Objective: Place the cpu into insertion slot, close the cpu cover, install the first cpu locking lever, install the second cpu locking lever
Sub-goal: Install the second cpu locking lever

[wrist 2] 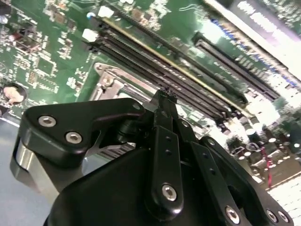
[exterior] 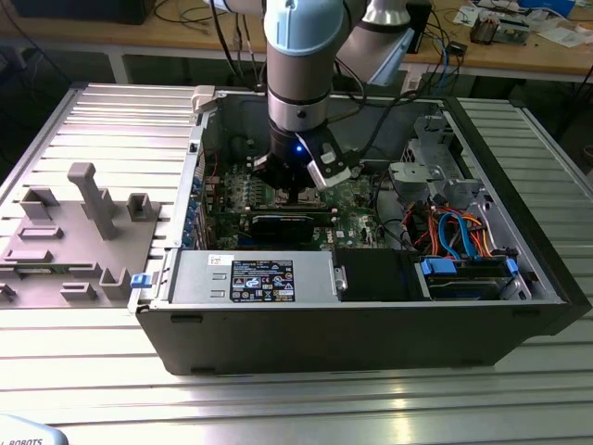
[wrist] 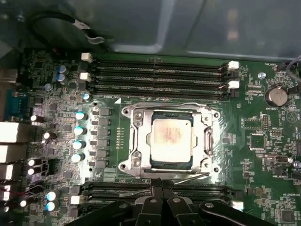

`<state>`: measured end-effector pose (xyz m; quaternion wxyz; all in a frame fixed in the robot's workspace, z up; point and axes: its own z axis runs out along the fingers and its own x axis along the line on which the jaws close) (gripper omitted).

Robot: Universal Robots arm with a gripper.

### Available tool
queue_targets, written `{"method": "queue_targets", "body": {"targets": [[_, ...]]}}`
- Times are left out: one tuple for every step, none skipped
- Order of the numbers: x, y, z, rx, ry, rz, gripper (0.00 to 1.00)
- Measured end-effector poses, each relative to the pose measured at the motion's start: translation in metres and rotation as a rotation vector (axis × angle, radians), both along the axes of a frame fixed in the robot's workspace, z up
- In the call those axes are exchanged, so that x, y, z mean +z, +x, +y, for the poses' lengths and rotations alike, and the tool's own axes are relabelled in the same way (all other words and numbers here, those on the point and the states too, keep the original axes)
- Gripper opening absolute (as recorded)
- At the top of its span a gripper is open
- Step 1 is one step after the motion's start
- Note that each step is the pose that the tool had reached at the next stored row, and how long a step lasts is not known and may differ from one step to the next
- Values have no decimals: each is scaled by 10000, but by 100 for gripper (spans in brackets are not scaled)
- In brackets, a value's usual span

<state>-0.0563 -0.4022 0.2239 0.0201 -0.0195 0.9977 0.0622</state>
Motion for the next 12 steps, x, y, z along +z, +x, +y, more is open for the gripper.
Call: {"method": "queue_targets", "body": {"targets": [[0, -24, -17, -1, 1, -4, 11], [-3, -39, -21, -1, 2, -5, 11], [-7, -52, -22, 0, 1, -5, 11], [-11, -63, -22, 0, 0, -5, 11], [-18, -91, -21, 0, 1, -5, 11], [-23, -111, -21, -1, 2, -6, 11], [-27, -124, -21, 0, 2, -6, 11], [-32, -138, -22, 0, 0, -4, 11], [-38, -149, -22, 0, -1, -4, 11], [-46, -163, -22, 0, -1, -4, 11], [-54, -178, -22, 1, -1, -4, 11], [-67, -207, -22, 3, 1, -5, 11]]}}
